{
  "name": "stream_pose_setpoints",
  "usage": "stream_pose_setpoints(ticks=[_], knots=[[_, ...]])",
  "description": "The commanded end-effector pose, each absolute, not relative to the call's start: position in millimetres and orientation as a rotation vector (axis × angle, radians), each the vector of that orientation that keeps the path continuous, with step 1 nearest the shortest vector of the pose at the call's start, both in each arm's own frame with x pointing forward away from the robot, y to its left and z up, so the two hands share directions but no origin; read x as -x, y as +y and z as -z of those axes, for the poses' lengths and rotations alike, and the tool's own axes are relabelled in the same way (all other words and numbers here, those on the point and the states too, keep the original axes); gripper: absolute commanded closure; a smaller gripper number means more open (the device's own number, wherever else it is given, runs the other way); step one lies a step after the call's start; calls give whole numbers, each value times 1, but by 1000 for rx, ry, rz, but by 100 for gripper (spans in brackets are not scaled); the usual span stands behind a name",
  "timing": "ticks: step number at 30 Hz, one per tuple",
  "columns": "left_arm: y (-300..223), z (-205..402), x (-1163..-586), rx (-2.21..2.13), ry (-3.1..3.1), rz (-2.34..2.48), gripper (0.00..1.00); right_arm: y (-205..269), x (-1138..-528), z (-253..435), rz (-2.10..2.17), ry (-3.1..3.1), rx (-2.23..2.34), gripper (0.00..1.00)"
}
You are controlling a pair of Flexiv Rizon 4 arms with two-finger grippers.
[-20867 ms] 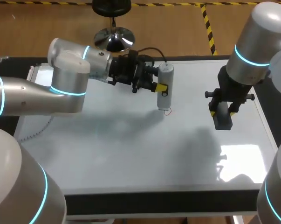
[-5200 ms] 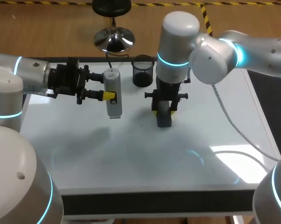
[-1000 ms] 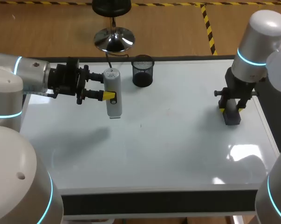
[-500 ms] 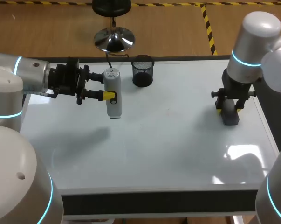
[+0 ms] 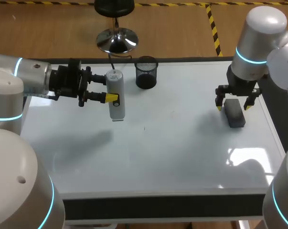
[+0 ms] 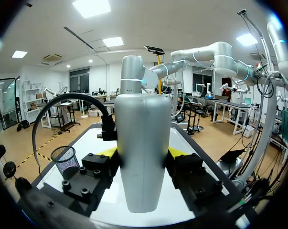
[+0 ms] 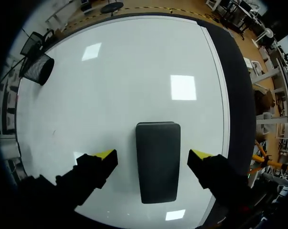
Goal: Pick up the inspection probe, press it on each red-marked spot on the whiteboard one by one, put down the probe, pick up the eraser, and wipe off all the red marks.
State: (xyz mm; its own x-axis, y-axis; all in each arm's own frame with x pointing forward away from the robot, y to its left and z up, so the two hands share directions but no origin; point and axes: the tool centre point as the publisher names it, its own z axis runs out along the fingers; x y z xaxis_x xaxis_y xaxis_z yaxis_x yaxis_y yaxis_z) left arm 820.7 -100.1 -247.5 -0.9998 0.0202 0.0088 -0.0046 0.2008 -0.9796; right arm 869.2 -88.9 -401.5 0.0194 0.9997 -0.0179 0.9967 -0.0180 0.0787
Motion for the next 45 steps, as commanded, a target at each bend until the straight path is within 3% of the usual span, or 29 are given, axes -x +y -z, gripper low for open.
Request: stream_pose_setpoints(ticks=[1,23,45], knots=[[-101,247,-820,15,-2421,-1978,100,-89,-862,383,-98,2151,-2161,0],[-101,247,-820,15,-2421,-1978,100,-34,-827,326,-413,2272,-1936,0],[-101,247,-820,15,-2421,-1978,100,16,-799,310,-683,2345,-1744,0]])
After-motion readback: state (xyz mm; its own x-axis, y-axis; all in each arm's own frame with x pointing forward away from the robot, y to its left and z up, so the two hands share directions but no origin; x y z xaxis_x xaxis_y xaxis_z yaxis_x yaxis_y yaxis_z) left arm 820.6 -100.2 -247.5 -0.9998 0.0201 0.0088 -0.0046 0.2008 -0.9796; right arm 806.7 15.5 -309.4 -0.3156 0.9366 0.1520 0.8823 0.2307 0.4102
